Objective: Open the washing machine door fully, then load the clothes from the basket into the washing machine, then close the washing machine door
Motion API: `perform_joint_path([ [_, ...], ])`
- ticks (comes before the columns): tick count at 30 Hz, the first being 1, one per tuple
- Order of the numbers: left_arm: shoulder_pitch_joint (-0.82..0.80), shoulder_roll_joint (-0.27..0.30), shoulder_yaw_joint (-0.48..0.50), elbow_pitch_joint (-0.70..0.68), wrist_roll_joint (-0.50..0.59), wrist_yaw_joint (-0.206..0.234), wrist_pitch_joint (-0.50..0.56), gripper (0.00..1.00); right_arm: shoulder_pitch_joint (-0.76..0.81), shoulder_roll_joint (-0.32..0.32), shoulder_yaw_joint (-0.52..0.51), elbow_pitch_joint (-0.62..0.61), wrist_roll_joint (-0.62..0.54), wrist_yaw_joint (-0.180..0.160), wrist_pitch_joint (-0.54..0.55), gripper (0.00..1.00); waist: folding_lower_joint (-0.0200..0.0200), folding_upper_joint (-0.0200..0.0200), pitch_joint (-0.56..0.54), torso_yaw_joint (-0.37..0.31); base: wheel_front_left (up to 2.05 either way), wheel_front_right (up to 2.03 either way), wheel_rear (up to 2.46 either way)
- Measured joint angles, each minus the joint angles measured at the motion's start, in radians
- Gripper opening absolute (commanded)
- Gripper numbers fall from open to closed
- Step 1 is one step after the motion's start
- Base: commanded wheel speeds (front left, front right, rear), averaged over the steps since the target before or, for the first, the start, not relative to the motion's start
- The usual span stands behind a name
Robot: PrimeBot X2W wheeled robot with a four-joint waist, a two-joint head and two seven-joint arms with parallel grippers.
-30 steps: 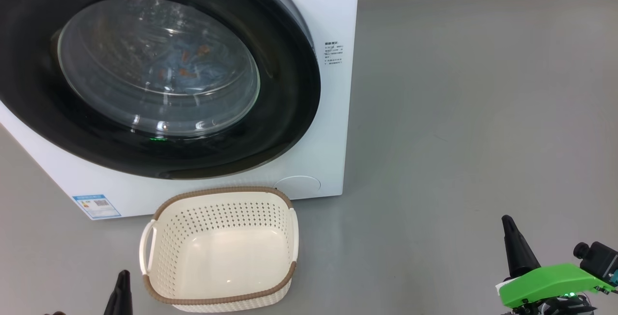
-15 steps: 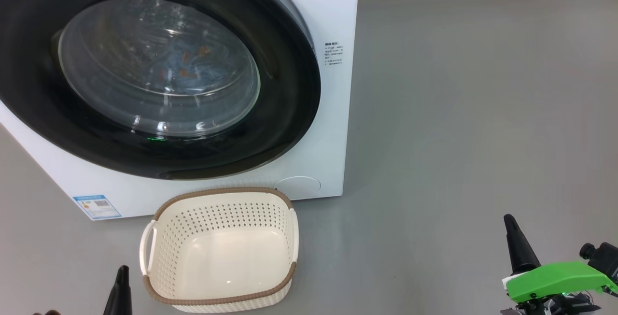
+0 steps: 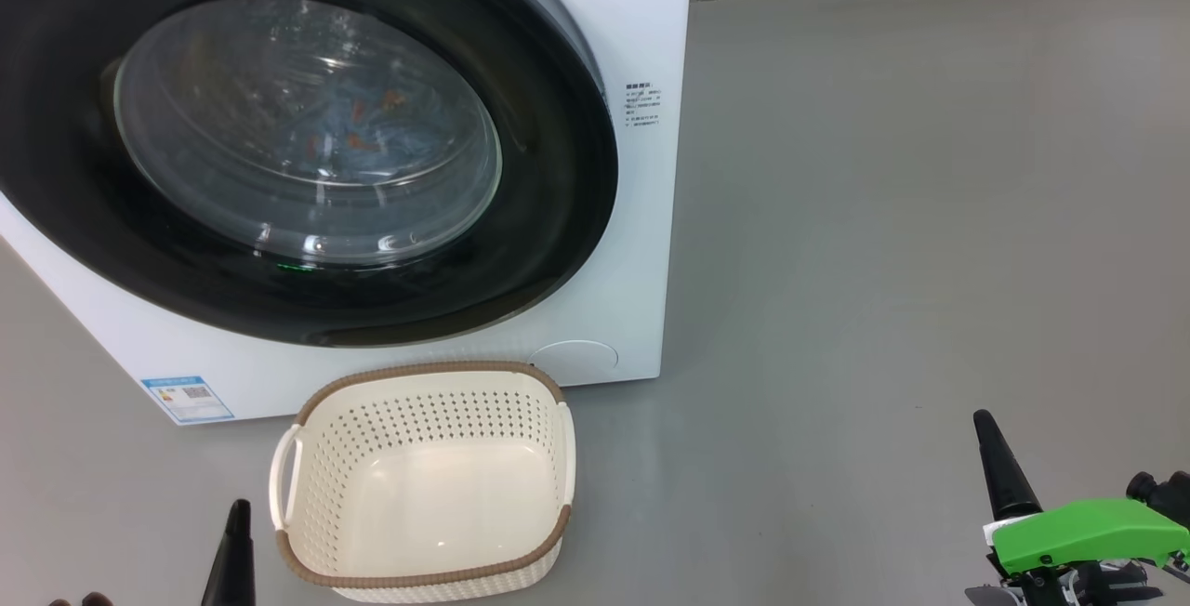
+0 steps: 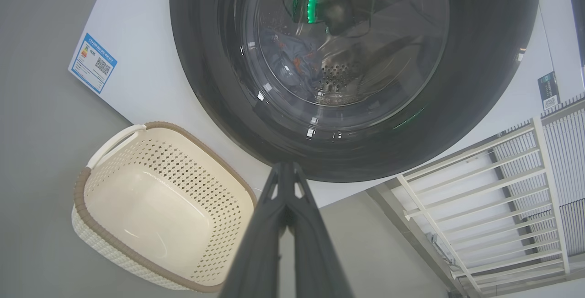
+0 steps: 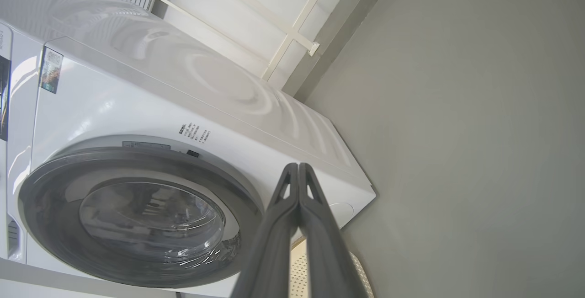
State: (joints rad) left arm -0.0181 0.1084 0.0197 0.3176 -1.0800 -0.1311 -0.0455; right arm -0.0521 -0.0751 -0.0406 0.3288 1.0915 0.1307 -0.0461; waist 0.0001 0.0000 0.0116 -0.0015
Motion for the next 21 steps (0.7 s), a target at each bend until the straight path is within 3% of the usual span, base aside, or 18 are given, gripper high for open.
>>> perform_joint_path([
  [21, -0.019, -0.028, 0.023, -0.015, -0.200, 0.000, 0.060, 0.00, -0.001, 0.011, -0.034, -0.020, 0.199, 0.000, 0.060, 0.00, 0.0000, 0.0000, -0.003, 0.001, 0.00, 0.00, 0.00],
])
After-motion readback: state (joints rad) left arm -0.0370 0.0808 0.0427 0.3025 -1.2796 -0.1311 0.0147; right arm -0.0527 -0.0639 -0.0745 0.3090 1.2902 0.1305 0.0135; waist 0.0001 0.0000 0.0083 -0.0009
